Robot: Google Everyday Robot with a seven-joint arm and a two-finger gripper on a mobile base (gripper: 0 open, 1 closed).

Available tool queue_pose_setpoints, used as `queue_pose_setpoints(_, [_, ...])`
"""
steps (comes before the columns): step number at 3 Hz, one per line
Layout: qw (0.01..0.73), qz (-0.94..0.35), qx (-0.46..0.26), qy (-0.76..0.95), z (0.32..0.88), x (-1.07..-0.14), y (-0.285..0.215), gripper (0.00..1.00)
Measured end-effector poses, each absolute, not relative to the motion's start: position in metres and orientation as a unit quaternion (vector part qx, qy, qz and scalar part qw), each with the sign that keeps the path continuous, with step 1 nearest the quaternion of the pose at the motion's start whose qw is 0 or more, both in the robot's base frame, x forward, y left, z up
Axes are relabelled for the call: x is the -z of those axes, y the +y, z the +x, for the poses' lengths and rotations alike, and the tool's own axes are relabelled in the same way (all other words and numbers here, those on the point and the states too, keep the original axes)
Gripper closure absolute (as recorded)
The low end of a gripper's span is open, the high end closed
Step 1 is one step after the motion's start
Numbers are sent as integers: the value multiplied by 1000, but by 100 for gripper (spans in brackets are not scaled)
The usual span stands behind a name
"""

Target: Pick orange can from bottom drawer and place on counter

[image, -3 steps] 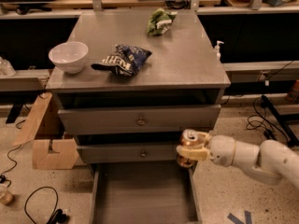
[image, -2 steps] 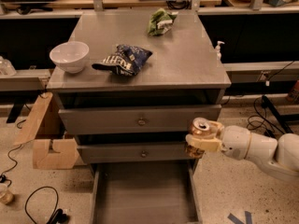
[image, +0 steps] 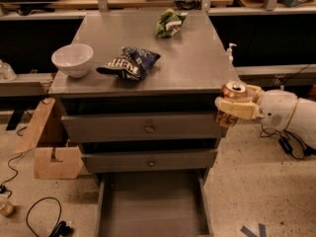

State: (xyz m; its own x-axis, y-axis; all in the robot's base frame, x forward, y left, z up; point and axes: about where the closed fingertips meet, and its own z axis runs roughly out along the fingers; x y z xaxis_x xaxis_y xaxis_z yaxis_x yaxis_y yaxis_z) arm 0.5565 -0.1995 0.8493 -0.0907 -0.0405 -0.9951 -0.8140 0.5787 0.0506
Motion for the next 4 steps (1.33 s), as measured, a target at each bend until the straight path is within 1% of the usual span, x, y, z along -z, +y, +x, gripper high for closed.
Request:
queue_pose_setpoints(1, [596, -333, -303, 665, 590, -898, -209, 100])
queue_pose_setpoints(2, [594, -349, -292, 663, 649, -942, -208, 100])
queue_pose_setpoints(3, [595, -359, -291, 658, 687, -962, -205, 100])
queue_pose_setpoints(4, [596, -366, -308, 645, 737, -957, -193, 100])
